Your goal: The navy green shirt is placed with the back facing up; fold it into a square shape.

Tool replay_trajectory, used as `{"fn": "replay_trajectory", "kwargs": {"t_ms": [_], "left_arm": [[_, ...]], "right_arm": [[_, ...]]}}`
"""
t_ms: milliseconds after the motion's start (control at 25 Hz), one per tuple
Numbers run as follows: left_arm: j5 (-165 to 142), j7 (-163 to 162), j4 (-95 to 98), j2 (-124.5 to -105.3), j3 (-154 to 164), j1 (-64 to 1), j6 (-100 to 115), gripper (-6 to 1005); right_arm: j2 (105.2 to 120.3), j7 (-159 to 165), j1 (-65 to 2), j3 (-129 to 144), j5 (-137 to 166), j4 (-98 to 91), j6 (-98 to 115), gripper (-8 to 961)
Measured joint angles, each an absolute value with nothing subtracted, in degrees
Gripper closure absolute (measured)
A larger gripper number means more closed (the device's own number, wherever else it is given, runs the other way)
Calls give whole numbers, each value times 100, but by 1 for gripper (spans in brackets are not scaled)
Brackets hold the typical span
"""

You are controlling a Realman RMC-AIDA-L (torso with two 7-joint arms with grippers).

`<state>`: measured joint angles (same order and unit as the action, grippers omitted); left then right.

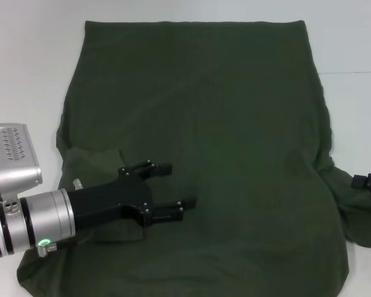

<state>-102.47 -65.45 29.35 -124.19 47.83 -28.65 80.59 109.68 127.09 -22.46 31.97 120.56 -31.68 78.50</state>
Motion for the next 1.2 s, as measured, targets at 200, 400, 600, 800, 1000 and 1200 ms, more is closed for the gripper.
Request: {"fn": "replay_trajectory", "kwargs": {"t_ms": [200, 400, 600, 800, 1000, 1200], "left_arm": [[-10246, -6542, 2935, -12419, 4774, -2865, 8059, 91], [-10247, -6540, 2935, -12419, 4772, -2865, 8059, 91], [-10248, -6539, 2935, -12419, 4761, -2865, 8060, 91], [-10248, -6540, 2936, -12419, 4761, -2865, 8060, 91], [-10248, -6544, 2936, -12419, 4761, -2865, 8060, 91], [-10248, -6543, 2936, -12419, 4755, -2865, 8060, 91]], "right_arm": [[10972, 12709, -2248, 3169, 12066, -3132, 7872, 83], [11014, 12692, -2250, 3145, 12066, -3121, 7819, 100], [11082, 12622, -2284, 3169, 12063, -3120, 7778, 199], [11113, 12617, -2251, 3103, 12035, -3154, 7756, 479], [11122, 12571, -2233, 3000, 12023, -3115, 7703, 720], [11145, 12568, -2232, 2972, 12017, -3111, 7690, 854]]}}
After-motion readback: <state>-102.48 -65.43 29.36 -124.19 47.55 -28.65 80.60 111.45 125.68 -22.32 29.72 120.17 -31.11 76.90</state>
